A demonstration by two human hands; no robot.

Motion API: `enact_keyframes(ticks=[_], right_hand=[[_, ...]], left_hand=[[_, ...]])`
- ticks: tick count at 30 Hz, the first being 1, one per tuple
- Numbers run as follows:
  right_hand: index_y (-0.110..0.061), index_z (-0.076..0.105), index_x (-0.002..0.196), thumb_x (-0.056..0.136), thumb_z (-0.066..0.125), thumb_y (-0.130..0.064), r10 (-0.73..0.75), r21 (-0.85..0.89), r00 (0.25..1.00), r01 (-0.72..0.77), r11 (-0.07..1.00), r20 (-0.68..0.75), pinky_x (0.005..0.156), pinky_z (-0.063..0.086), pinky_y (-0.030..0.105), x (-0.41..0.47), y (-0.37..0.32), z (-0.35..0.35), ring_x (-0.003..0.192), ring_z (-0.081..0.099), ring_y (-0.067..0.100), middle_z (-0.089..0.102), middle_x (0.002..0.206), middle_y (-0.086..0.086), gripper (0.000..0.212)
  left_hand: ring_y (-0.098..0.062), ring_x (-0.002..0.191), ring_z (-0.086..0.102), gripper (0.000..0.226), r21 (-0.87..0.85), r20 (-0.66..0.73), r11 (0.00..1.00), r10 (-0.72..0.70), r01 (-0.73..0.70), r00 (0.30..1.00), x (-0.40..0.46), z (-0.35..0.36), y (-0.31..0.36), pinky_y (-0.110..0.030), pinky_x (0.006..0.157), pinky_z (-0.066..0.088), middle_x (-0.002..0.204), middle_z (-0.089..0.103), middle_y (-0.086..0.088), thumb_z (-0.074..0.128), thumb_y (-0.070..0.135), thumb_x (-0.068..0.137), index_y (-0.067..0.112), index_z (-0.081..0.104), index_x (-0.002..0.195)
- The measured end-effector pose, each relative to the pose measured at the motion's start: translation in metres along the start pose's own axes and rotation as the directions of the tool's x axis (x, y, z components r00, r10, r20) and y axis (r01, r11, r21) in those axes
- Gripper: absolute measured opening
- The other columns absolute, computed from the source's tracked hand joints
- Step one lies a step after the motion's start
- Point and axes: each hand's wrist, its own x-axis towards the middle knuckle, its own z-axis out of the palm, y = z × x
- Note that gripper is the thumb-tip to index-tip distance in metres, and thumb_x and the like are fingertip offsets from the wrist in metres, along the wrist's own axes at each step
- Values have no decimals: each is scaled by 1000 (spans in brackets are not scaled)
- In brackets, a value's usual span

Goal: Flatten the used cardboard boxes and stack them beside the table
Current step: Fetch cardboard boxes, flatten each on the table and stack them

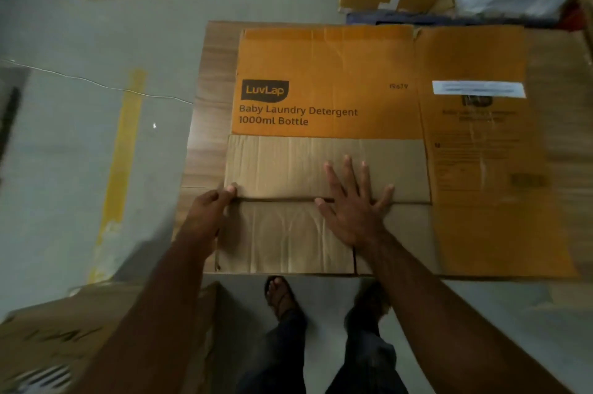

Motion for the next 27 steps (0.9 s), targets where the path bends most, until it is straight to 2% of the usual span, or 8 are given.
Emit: enact_keyframes(ticks=[4, 8, 11, 14, 20, 23, 25, 27], right_hand=[[-53, -20, 154, 104, 23, -63, -72, 3, 997, 72, 997, 26, 113, -9, 77, 13, 12, -30, 151, -32, 22, -38, 161, -14, 67], [-52, -12, 157, 107, 38, -49, -119, 13, 992, 120, 993, -50, 115, 3, 77, 15, 19, -61, 156, -21, 25, -24, 168, -11, 70], [-47, -2, 160, 105, 49, -34, -3, 188, 995, 22, 982, -102, 116, 18, 72, 5, 12, -68, 157, -9, 33, -13, 171, -5, 76], [-28, 3, 164, 105, 47, -45, 142, 355, 986, -103, 929, -86, 121, 23, 58, -13, 2, -72, 157, 5, 37, -8, 172, 6, 76], [-20, 0, 164, 83, 63, -76, 364, 615, 930, -253, 747, -59, 118, 32, 54, -72, -12, -75, 154, 18, 34, 0, 172, 8, 117], [-19, 5, 163, 88, 70, -52, 483, 581, 863, -318, 749, -150, 99, 48, 47, -98, 15, -78, 136, 45, 37, 27, 162, 12, 104], [-19, 17, 160, 93, 66, -34, 554, 607, 807, -339, 719, -206, 87, 50, 42, -114, 44, -84, 121, 57, 37, 48, 147, 13, 84], [-18, 30, 155, 93, 63, -22, 634, 719, 747, -328, 613, -200, 87, 50, 41, -131, 80, -85, 115, 61, 36, 58, 135, 11, 70]], left_hand=[[-20, 87, 57, 35, -118, -31, 992, 45, -49, 998, -13, 13, 1, -37, 74, 46, 95, 63, -5, 61, 39, 100, 4, 63, 106], [-20, 70, 48, 25, -257, -36, 965, 48, -55, 998, -35, 36, -5, -33, 62, 38, 78, 53, -7, 64, 37, 99, 15, 61, 86], [-19, 64, 43, 25, -309, 48, 951, 10, 5, 999, -59, 63, -22, -33, 63, 43, 68, 45, -5, 64, 33, 99, 17, 54, 81], [-29, 76, 62, 29, -308, 194, 950, 8, 54, 981, -93, 106, -46, -56, 75, 58, 82, 60, -15, 58, 30, 103, 2, 55, 108], [-13, 78, 68, 20, -175, 397, 974, -62, 142, 916, -144, 197, -81, -29, 65, 56, 95, 68, -1, 47, 24, 109, 11, 57, 121], [-11, 92, 61, 21, 1, 546, 990, -121, 144, 829, -159, 236, -87, -34, 84, 53, 115, 59, -1, 38, 16, 109, 28, 55, 108], [-17, 93, 64, 15, 48, 569, 989, -144, 142, 809, -161, 250, -90, -35, 81, 57, 119, 61, -7, 51, 17, 104, 16, 57, 118], [-29, 100, 70, 45, 63, 542, 985, -170, 162, 823, -158, 256, -94, -37, 76, 61, 119, 65, -13, 71, 24, 91, 1, 55, 126]])
